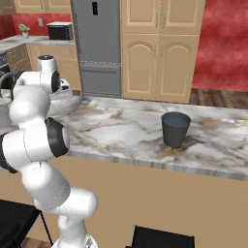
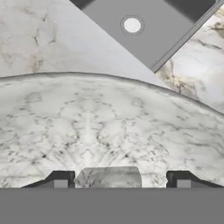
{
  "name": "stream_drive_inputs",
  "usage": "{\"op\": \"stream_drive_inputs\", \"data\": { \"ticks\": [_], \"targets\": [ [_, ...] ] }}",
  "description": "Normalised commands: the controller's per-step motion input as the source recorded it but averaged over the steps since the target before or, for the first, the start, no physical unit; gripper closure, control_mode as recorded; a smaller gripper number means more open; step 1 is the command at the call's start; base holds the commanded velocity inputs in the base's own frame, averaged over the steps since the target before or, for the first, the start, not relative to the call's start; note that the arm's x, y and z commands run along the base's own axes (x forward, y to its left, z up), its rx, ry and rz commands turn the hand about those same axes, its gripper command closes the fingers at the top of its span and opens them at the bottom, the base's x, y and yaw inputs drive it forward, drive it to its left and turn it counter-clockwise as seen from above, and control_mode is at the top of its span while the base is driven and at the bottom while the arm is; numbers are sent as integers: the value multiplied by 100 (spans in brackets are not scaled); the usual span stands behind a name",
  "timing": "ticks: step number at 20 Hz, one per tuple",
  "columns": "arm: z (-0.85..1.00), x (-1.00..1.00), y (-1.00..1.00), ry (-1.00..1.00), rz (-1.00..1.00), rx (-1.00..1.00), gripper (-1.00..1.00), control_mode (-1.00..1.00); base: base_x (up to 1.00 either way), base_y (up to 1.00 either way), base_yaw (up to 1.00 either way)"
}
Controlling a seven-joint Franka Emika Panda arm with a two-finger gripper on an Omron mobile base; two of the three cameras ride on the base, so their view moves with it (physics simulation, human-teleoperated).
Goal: There are four ice cubes in the ice bowl. Place two ice cubes in each glass of water.
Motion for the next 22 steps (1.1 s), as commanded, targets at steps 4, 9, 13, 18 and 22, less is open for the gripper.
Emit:
{"op": "stream_drive_inputs", "data": {
  "ticks": [4, 9, 13, 18, 22],
  "targets": [
    [-57, -43, -10, 11, -8, -1, 100, -100, 0, 0, 0],
    [-34, -61, -16, 1, -12, 0, 100, -100, 0, 0, 0],
    [0, -61, -6, -12, -12, 2, 100, -100, 0, 0, 0],
    [7, -41, 0, -33, -13, 9, 100, -100, 0, 0, 0],
    [25, -13, -5, -44, -17, 14, 100, -100, 0, 0, 0]
  ]
}}
